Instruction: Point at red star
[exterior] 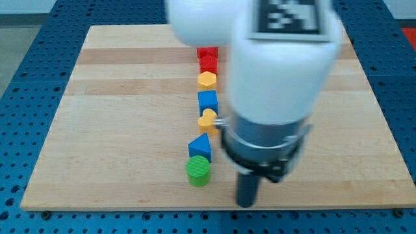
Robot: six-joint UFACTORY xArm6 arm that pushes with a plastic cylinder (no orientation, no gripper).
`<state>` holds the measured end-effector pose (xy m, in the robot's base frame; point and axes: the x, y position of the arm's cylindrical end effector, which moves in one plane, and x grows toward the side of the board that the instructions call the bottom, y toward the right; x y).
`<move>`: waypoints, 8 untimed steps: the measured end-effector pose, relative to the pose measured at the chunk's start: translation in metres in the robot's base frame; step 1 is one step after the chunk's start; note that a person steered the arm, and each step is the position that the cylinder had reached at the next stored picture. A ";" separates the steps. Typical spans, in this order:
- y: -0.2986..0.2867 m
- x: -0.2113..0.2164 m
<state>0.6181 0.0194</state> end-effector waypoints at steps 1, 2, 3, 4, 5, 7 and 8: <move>-0.061 0.001; -0.107 -0.024; -0.132 -0.081; -0.140 -0.143; -0.141 -0.204; -0.141 -0.302; -0.137 -0.345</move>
<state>0.2735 -0.1176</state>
